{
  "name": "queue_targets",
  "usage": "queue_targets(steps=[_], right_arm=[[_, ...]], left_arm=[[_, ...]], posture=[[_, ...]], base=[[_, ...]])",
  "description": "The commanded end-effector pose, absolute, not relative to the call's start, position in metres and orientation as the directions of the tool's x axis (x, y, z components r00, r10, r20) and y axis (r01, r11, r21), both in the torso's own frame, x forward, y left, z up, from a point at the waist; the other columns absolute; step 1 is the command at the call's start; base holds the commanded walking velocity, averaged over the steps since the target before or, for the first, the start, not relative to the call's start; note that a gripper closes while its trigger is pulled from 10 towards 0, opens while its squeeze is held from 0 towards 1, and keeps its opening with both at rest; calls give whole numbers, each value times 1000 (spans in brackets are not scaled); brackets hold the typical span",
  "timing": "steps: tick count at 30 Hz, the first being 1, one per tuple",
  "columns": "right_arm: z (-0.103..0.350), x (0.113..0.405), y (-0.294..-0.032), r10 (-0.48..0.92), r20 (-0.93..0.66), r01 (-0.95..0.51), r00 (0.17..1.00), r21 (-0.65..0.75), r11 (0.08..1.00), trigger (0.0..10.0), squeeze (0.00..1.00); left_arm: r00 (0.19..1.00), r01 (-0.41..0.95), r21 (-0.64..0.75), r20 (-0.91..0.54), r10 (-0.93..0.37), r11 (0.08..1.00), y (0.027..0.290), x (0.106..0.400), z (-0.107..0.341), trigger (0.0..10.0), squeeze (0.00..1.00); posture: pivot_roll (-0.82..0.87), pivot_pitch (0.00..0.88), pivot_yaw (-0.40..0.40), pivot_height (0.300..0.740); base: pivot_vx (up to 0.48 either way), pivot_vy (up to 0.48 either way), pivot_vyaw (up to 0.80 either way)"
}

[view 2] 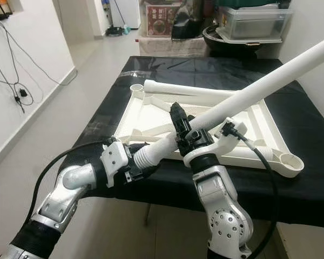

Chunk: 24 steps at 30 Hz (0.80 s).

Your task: Building children table

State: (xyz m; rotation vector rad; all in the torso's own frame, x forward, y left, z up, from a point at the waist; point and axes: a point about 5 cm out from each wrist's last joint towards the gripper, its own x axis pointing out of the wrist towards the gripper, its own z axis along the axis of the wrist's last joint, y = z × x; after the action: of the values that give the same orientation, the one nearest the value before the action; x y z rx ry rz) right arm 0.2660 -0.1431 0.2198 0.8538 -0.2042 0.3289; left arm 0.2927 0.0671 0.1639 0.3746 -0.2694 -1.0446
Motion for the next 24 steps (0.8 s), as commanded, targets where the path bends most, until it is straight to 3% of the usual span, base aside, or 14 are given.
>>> queue_targets(steps=[1, 16, 17, 20, 21, 24], right_arm=[[222, 264, -140, 213, 324, -385, 922, 706, 594, 0, 0], [220, 263, -142, 210, 322, -382, 923, 710, 592, 0, 0], [221, 263, -142, 204, 326, -382, 923, 710, 591, 0, 0], [222, 263, -143, 202, 327, -381, 923, 711, 591, 0, 0], [222, 263, -143, 199, 330, -382, 923, 710, 592, 0, 0], [224, 264, -144, 195, 335, -383, 922, 709, 592, 0, 0]], left_arm=[[451, 798, 430, 38, -892, 422, 65, 289, 165, 10000, 0], [486, 818, 371, -35, -873, 440, 78, 292, 154, 10000, 0], [500, 823, 338, -51, -864, 457, 81, 294, 151, 10000, 553], [506, 825, 323, -57, -861, 464, 82, 295, 150, 10000, 553], [512, 826, 310, -66, -856, 470, 84, 296, 149, 10000, 1000], [525, 819, 314, -75, -848, 480, 86, 298, 147, 10000, 1000]], posture=[[55, 0, 2, 740], [56, 0, 3, 740], [54, 0, 6, 740], [56, 0, 5, 740], [56, 0, 5, 740], [55, 0, 7, 740]], base=[[0, 0, 0], [0, 0, 0], [0, 0, 0], [0, 0, 0], [0, 0, 0], [0, 0, 0]])
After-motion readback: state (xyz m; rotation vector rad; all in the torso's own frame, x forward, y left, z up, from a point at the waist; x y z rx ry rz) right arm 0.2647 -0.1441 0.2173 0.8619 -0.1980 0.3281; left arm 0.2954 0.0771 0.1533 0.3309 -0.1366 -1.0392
